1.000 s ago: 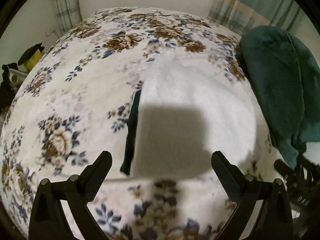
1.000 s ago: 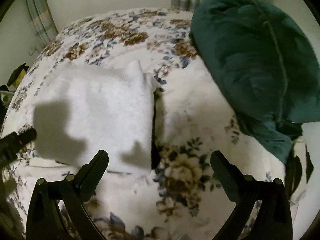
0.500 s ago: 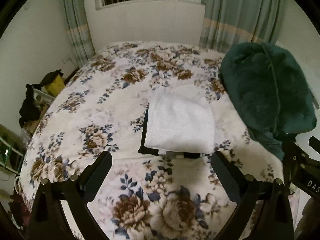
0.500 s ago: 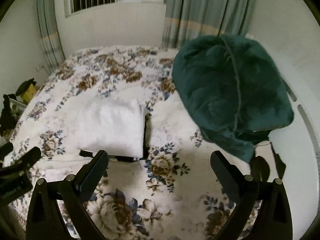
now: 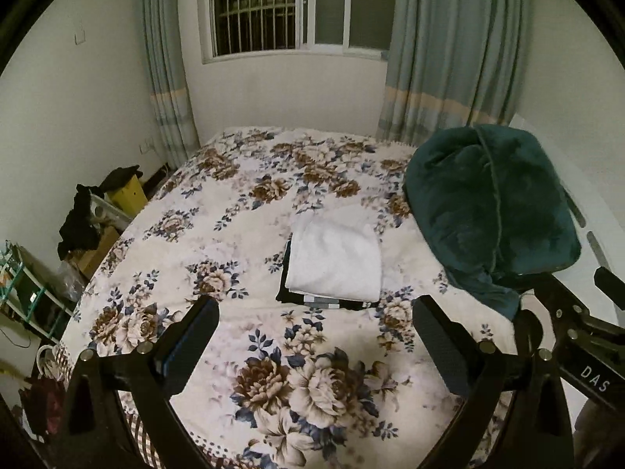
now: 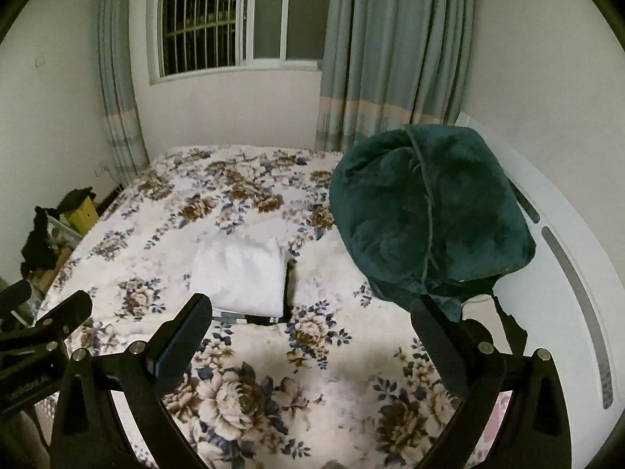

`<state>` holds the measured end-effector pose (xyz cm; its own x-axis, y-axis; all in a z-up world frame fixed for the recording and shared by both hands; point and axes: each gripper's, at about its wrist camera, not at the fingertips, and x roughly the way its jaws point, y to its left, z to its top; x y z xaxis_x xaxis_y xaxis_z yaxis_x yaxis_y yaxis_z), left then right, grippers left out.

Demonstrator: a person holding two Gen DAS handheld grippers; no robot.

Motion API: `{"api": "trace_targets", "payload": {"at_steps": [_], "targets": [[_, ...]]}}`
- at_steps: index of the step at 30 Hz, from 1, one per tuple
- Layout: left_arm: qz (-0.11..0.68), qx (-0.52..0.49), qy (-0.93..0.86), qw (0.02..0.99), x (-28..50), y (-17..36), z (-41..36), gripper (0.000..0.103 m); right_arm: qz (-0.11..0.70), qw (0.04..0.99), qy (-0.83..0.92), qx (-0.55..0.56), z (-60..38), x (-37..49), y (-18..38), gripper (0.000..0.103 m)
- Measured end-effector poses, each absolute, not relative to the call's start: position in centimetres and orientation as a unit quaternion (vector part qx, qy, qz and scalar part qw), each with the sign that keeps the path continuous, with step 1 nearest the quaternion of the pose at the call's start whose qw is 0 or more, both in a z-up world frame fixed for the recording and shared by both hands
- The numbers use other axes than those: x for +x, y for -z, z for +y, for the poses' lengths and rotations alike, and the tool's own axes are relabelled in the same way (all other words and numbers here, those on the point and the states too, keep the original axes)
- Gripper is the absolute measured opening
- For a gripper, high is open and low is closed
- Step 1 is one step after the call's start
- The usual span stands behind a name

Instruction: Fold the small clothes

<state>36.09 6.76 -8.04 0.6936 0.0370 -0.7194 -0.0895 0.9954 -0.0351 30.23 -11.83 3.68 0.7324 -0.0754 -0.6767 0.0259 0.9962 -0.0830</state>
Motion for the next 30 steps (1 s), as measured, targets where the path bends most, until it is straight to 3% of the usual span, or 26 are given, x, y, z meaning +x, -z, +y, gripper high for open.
{"api": "trace_targets", "payload": {"at_steps": [14, 30], "targets": [[0.357, -0.029, -0.042, 0.933, 29.4, 4.0, 5.8, 0.101, 0.319, 0.947, 0.016, -0.029, -13.3, 20.9, -10.7, 0.103], [0.339, -0.030, -0.065, 0.938, 26.6, 2.7, 5.6, 0.101, 0.314, 0.949, -0.011, -0.037, -13.5, 18.7, -11.9, 0.103]]}}
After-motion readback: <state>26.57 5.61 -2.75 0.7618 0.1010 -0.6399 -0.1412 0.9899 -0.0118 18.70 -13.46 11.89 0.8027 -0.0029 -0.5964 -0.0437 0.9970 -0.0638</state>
